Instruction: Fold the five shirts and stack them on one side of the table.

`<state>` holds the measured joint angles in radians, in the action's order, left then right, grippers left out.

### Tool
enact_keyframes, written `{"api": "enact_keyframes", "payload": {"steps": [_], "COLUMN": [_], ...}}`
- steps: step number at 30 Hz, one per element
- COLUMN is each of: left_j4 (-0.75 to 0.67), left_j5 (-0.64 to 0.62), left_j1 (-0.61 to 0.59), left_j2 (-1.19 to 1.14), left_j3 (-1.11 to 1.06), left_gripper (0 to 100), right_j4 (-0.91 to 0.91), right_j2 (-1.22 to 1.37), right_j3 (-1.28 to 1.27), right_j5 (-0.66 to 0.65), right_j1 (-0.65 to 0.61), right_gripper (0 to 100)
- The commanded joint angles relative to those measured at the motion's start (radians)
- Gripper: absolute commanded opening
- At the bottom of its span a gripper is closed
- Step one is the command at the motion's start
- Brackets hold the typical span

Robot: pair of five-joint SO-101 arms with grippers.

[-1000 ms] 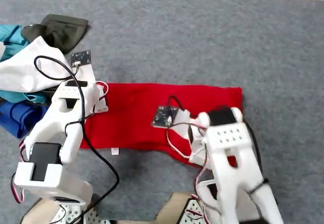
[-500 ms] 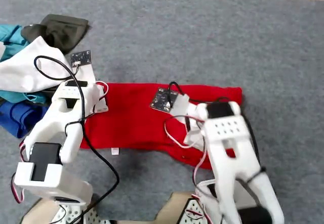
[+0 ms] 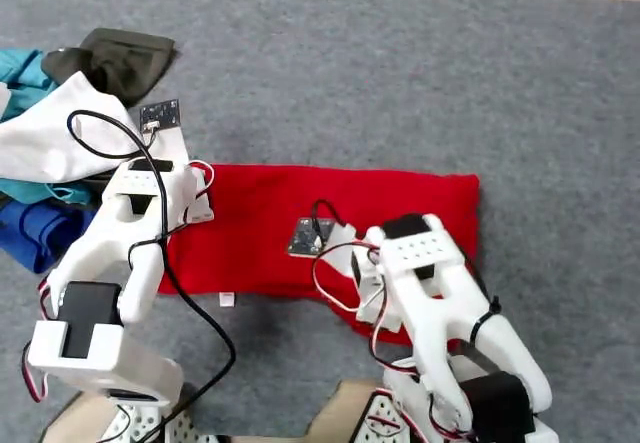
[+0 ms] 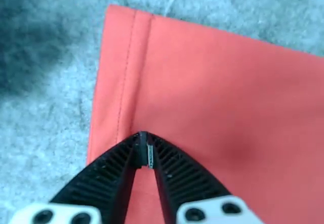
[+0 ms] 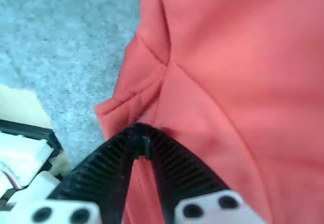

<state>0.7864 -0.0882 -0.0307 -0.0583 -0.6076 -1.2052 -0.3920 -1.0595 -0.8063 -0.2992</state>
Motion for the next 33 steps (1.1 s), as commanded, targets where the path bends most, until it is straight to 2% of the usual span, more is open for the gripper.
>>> {"api": "enact_keyframes", "payload": {"steps": [1, 6, 10, 14, 19, 20, 26, 29, 33], "left_j4": [0.02, 0.184, 0.282, 0.239, -0.002, -0.008, 0.089, 0.152, 0.172], "left_j5": [-0.003, 0.002, 0.002, -0.005, -0.005, -0.005, -0.005, -0.005, -0.005], "left_j1": [-0.023, -0.075, -0.11, -0.103, -0.097, -0.097, -0.158, -0.176, -0.175], "left_j2": [-0.001, 0.033, 0.101, 0.094, -0.082, -0.119, -0.285, -0.325, -0.351], "left_j3": [0.04, 0.166, 0.282, 0.325, 0.285, 0.288, 0.427, 0.497, 0.534], "left_gripper": [2, 2, 2, 2, 2, 2, 2, 2, 2], "right_j4": [-0.038, -0.213, -0.232, -0.173, 0.023, 0.069, 0.216, 0.186, 0.137], "right_j2": [-0.001, -0.001, 0.018, 0.125, 0.363, 0.415, 0.679, 0.774, 0.774], "right_j3": [0.108, 0.476, 0.707, 0.782, 0.786, 0.786, 0.817, 0.892, 0.989], "right_j5": [-0.015, -0.02, -0.02, -0.012, 0.075, 0.1, 0.121, 0.118, 0.121], "right_j1": [0.062, 0.254, 0.349, 0.352, 0.403, 0.427, 0.55, 0.578, 0.578], "right_gripper": [0.5, 0.5, 0.5, 0.5, 0.5, 0.5, 0.5, 0.5, 0.5]}}
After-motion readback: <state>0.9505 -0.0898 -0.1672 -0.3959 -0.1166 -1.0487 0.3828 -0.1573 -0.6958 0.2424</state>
